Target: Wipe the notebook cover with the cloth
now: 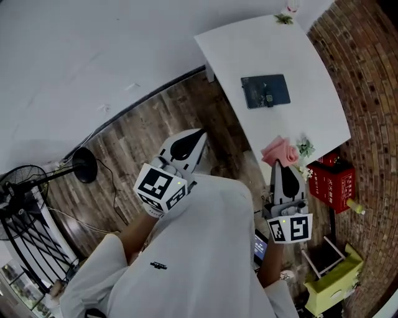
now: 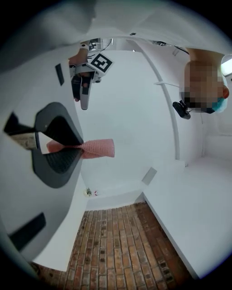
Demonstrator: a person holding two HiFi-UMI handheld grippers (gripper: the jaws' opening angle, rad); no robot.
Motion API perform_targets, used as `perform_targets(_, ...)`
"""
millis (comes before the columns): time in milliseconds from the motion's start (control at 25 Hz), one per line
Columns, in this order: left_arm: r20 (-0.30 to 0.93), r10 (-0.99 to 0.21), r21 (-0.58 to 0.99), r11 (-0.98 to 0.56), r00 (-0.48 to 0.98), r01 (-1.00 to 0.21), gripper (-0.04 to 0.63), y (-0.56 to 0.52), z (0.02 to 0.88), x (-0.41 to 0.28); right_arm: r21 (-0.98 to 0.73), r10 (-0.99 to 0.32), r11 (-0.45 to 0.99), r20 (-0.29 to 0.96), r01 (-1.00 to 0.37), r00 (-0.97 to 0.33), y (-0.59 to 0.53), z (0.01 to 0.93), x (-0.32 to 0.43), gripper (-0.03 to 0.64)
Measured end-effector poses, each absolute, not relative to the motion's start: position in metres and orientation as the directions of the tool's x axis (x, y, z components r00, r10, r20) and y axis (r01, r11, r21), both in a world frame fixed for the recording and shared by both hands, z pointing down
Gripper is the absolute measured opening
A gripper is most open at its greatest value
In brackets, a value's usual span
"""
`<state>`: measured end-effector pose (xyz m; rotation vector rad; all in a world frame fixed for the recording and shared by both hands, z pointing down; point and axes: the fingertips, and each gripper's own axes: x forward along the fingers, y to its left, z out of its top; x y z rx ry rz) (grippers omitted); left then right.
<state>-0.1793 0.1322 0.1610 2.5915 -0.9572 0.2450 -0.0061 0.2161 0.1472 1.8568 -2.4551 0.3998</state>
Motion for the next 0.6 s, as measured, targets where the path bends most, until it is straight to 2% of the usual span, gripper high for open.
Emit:
perform_targets(240, 0.271, -0.548, 0.271, -0.745, 0.791, -0.609, 0.018, 0.081, 0.16, -0.186, -0.138, -0.963, 0.136, 0.214, -0.981, -0.163, 0.166, 0.156, -0.001, 0.028)
perform_targets(600, 0.258, -0.5, 0.277, -0.782, 0.827, -0.559, 0.018, 0.06, 0.16, -0.146, -0.183, -0.967, 0.131, 0.192, -0.974, -0.166, 0.142, 0.157, 0.009, 0.028)
